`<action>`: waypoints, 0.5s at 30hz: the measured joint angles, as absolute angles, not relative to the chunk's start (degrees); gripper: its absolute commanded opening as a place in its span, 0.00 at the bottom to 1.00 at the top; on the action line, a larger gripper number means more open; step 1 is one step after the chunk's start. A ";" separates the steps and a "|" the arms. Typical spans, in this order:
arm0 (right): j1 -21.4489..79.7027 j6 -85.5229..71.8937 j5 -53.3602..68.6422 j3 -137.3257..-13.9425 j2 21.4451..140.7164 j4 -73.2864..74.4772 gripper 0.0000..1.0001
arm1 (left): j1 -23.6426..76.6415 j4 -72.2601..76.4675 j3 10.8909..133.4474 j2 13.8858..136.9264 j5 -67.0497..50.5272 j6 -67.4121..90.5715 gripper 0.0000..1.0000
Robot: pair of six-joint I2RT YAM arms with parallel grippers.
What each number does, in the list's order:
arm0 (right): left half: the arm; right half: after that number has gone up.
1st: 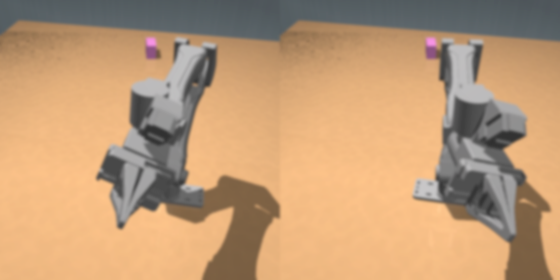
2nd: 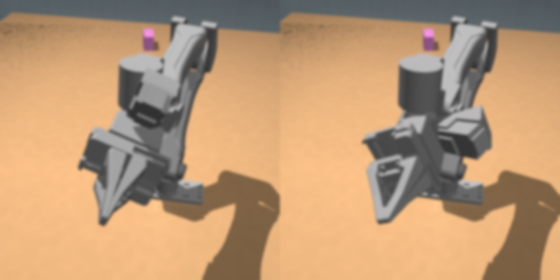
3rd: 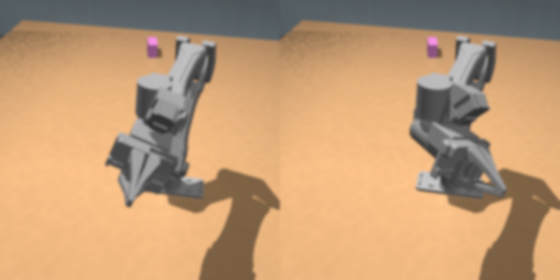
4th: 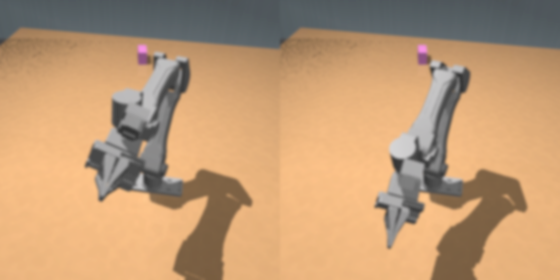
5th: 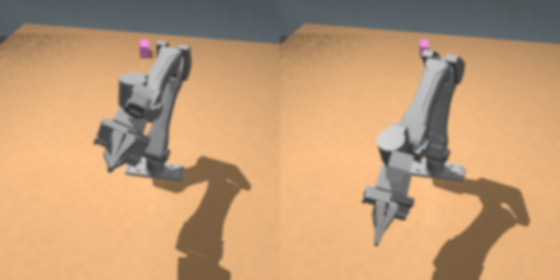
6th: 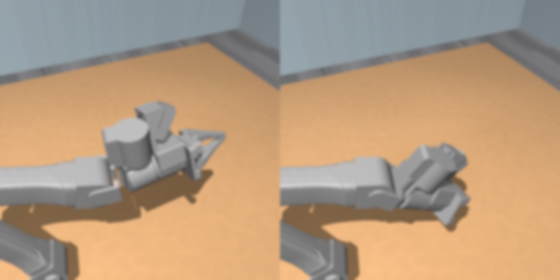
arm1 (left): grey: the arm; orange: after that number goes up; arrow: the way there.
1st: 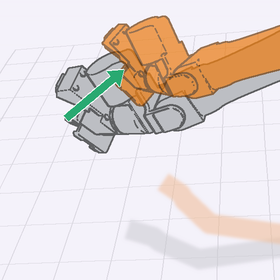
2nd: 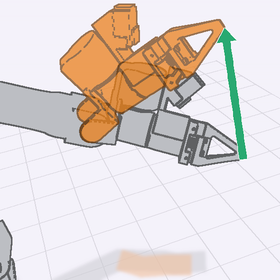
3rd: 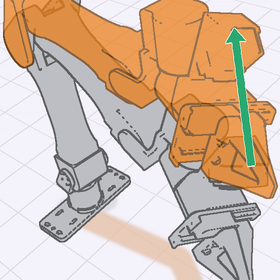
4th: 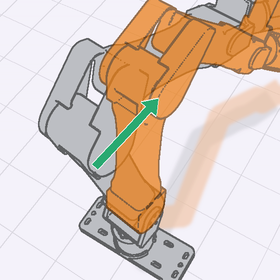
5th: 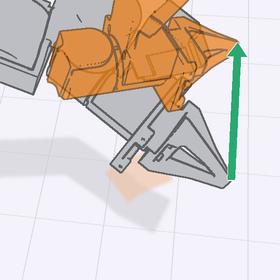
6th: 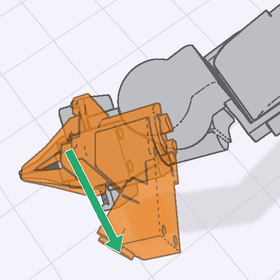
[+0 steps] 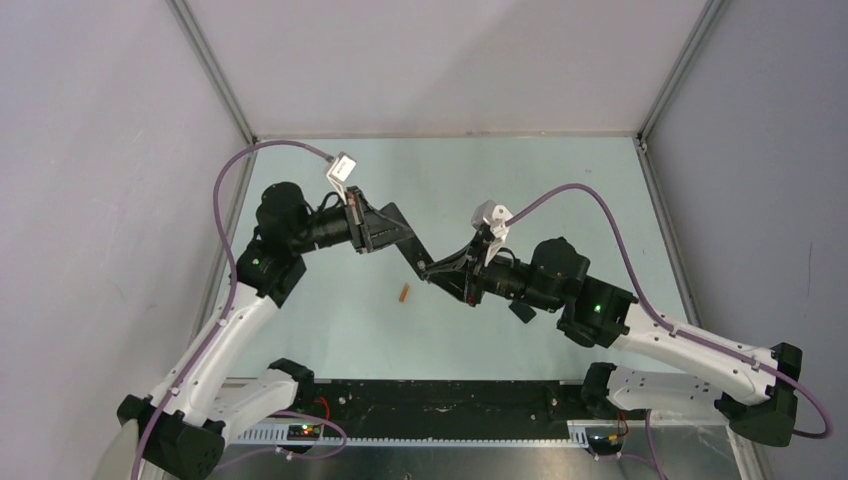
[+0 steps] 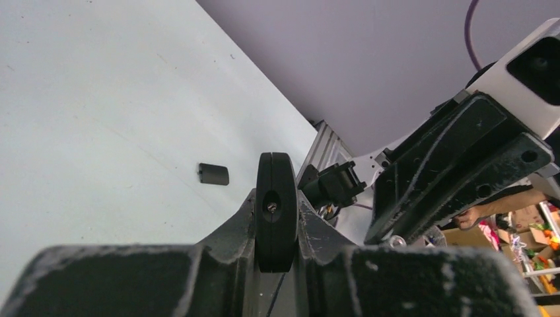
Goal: Load the batteries into the remote control
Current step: Load the battery into the remote control.
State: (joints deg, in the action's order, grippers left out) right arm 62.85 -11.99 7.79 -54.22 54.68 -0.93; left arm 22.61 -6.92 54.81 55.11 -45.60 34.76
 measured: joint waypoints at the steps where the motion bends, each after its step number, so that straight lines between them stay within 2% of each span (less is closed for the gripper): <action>1: 62.96 -11.49 6.70 -54.22 54.68 -1.15 0.16 | 22.61 -6.24 54.81 55.13 -45.60 35.46 0.00; 9: 63.53 -10.46 -4.19 -54.22 54.65 -2.46 0.16 | 22.61 4.67 51.96 55.92 -46.24 43.48 0.00; 15: 63.64 -10.44 -10.79 -54.81 54.65 -1.23 0.16 | 22.61 14.13 51.86 62.70 -48.62 48.27 0.00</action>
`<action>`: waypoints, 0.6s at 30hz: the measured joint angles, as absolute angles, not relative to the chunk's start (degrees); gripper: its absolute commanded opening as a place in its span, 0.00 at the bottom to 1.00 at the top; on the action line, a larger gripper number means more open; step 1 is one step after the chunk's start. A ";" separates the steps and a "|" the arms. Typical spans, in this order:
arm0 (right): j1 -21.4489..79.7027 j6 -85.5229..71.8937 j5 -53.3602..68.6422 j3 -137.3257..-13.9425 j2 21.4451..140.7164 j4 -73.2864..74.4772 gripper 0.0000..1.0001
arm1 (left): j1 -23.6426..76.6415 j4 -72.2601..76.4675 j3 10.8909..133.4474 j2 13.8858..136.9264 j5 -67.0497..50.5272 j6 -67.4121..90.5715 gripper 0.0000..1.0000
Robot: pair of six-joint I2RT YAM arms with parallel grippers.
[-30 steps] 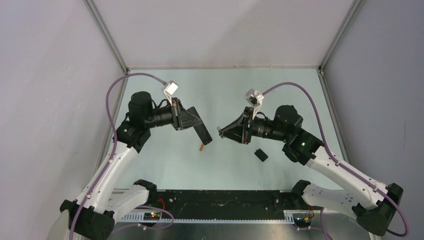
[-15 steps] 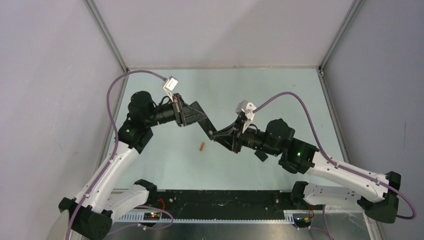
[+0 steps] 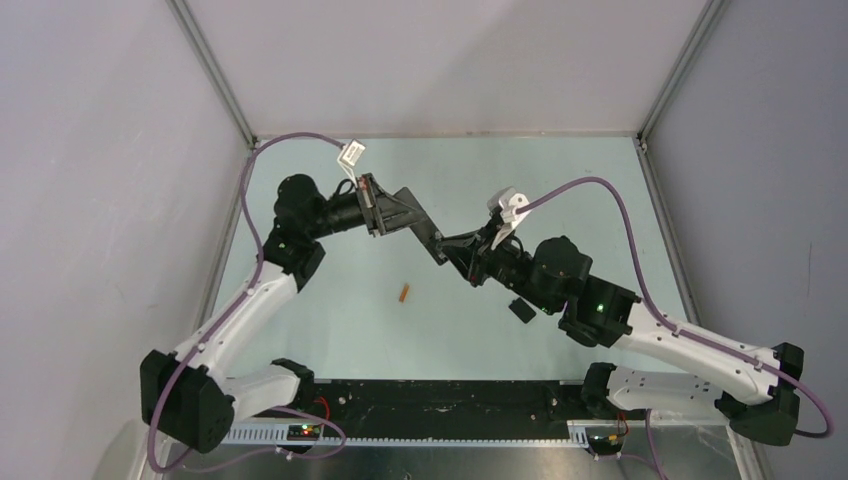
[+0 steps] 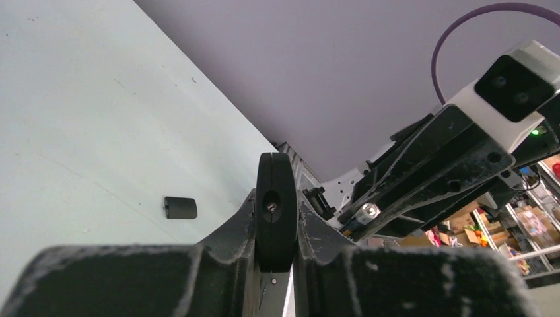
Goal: Load the batteries into the remote control
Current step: Load the battery into the remote control.
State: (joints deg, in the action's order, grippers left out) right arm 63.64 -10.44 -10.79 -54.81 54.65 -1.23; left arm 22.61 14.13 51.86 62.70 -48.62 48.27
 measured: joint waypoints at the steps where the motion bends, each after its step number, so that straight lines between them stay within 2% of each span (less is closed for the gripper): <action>1: 63.64 -10.41 -11.75 -55.29 54.65 -0.54 0.16 | 22.61 15.64 51.86 63.88 -49.12 49.08 0.00; 10: 63.64 -8.64 -17.72 -61.36 55.29 6.20 0.17 | 22.61 25.82 54.17 72.10 -54.28 53.45 0.00; 18: 63.53 -6.79 -18.39 -66.30 58.78 11.88 0.17 | 22.61 32.18 58.63 74.43 -57.04 60.55 0.00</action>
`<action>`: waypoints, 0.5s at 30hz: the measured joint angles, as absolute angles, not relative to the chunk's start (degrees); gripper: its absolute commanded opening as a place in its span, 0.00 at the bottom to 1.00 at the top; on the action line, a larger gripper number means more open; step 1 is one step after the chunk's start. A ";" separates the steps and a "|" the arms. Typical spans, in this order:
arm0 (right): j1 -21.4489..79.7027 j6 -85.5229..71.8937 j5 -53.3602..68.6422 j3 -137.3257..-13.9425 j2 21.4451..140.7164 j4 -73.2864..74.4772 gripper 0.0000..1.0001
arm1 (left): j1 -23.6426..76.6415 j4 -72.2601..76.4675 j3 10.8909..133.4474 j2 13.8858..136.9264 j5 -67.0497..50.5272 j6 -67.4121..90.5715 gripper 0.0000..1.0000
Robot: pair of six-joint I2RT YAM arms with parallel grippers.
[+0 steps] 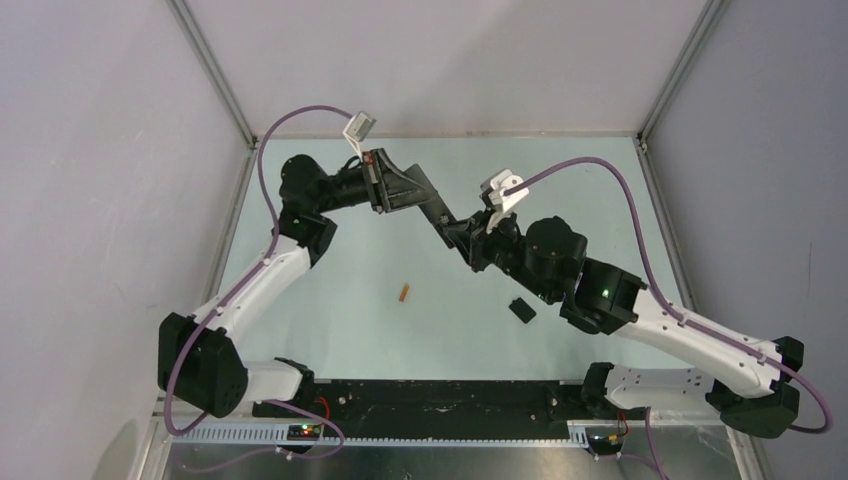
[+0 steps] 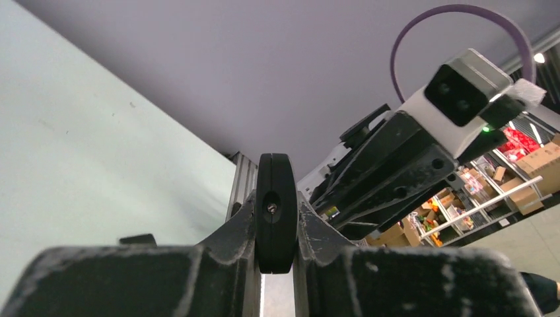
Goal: Load the batteries into the remote control
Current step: Load the battery into the remote control.
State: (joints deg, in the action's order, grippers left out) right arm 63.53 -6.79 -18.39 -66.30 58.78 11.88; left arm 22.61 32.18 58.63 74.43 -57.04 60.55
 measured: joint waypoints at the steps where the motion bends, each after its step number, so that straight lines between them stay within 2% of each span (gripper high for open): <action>1: 63.53 -6.66 -18.39 -66.87 59.13 12.29 0.17 | 22.61 33.06 59.29 74.46 -57.30 61.60 0.00; 15: 63.31 -2.90 -18.59 -71.96 62.22 13.98 0.18 | 22.55 37.58 61.67 75.99 -57.65 70.04 0.00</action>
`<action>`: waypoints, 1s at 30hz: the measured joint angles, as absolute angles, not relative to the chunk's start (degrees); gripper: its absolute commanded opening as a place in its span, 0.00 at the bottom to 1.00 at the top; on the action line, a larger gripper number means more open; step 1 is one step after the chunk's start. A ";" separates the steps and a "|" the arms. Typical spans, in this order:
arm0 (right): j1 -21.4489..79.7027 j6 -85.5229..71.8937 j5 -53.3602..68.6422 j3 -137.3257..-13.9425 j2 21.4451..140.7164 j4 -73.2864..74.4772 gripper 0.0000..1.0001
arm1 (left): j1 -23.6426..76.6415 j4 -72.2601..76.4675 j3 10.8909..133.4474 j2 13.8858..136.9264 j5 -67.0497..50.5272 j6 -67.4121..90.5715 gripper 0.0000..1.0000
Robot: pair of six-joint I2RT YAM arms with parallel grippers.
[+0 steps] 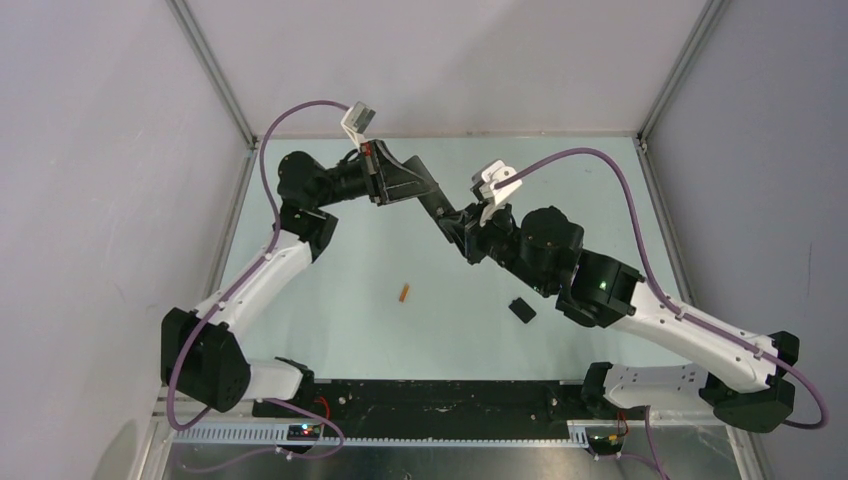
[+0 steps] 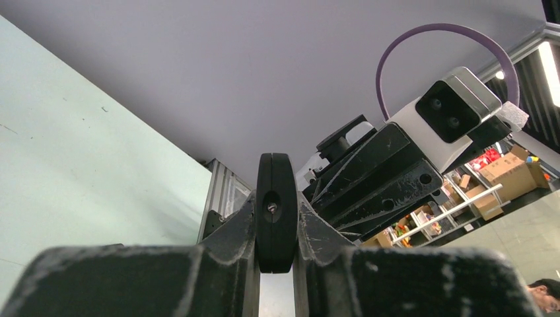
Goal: Load the batteries into the remote control
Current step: Load the battery into the remote control.
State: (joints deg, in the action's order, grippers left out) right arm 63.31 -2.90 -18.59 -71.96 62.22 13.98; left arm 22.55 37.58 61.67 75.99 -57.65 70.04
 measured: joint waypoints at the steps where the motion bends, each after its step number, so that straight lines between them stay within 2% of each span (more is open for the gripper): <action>1: 63.29 -2.83 -18.50 -72.20 62.33 14.26 0.18 | 22.50 37.58 61.65 75.99 -57.67 70.26 0.00; 19: 63.13 -4.27 -17.30 -73.21 62.02 18.96 0.19 | 22.46 37.60 61.28 75.99 -57.54 70.57 0.00; 30: 63.13 -5.54 -17.32 -73.21 62.11 19.99 0.27 | 22.39 37.67 60.47 75.99 -56.64 71.11 0.00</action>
State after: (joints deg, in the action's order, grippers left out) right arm 63.13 -5.54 -17.32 -73.21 62.11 19.99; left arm 22.39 37.67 60.47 75.99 -56.64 71.11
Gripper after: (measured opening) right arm 0.259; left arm 0.204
